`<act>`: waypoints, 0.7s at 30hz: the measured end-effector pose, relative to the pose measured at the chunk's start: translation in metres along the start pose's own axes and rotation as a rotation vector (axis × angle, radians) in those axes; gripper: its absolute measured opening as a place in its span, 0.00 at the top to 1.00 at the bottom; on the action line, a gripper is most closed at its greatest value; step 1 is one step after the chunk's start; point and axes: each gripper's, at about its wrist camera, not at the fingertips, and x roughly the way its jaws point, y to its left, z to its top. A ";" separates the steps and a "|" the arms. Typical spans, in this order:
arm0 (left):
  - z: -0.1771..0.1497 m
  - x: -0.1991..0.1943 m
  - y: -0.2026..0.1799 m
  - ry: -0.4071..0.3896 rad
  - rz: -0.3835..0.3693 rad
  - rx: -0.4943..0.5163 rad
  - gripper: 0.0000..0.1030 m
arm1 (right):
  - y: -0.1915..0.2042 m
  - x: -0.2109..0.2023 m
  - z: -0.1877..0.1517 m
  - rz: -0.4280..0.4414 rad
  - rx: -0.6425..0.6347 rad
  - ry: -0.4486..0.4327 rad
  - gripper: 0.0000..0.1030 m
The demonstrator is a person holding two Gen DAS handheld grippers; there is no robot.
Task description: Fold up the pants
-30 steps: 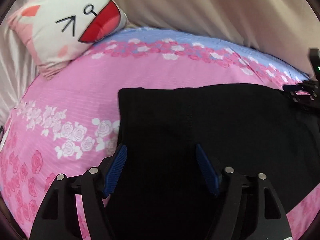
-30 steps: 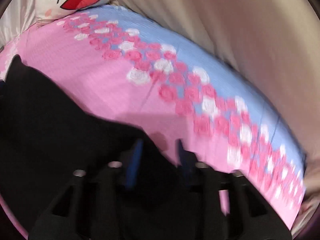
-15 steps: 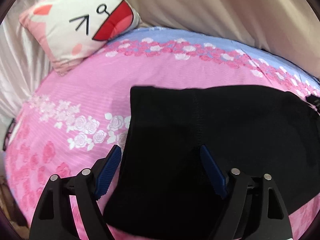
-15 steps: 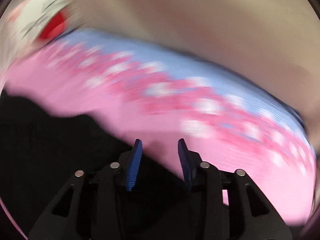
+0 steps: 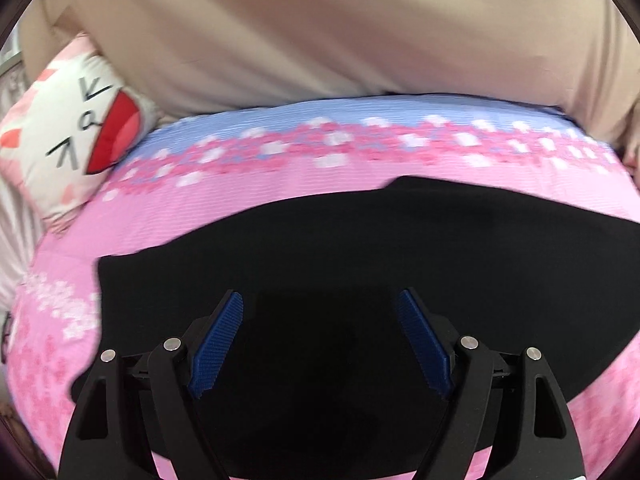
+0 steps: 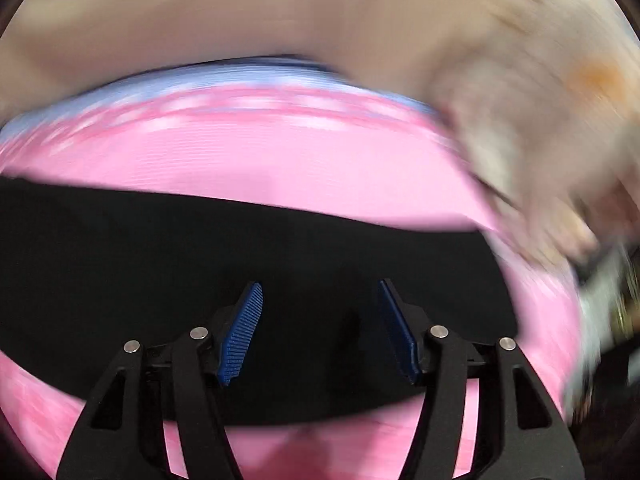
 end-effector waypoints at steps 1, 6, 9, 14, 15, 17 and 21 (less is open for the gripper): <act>0.003 0.000 -0.016 -0.004 -0.026 0.007 0.24 | -0.033 -0.001 -0.007 0.026 0.084 -0.005 0.42; 0.009 0.013 -0.091 0.011 -0.073 0.101 0.24 | -0.102 0.028 -0.031 0.004 0.149 0.057 0.40; 0.006 0.021 -0.121 0.035 -0.045 0.148 0.24 | -0.122 0.000 -0.032 0.038 0.251 -0.015 0.43; 0.007 0.026 -0.151 0.043 -0.066 0.161 0.24 | -0.127 0.021 -0.020 0.079 0.193 0.047 0.37; 0.008 0.027 -0.156 0.045 -0.066 0.165 0.24 | -0.127 0.030 -0.021 0.115 0.205 0.072 0.37; 0.007 0.027 -0.164 0.050 -0.067 0.169 0.21 | -0.126 0.039 -0.024 0.148 0.215 0.074 0.31; 0.001 0.026 -0.170 0.061 -0.066 0.179 0.20 | -0.114 0.043 -0.024 0.137 0.184 0.077 0.20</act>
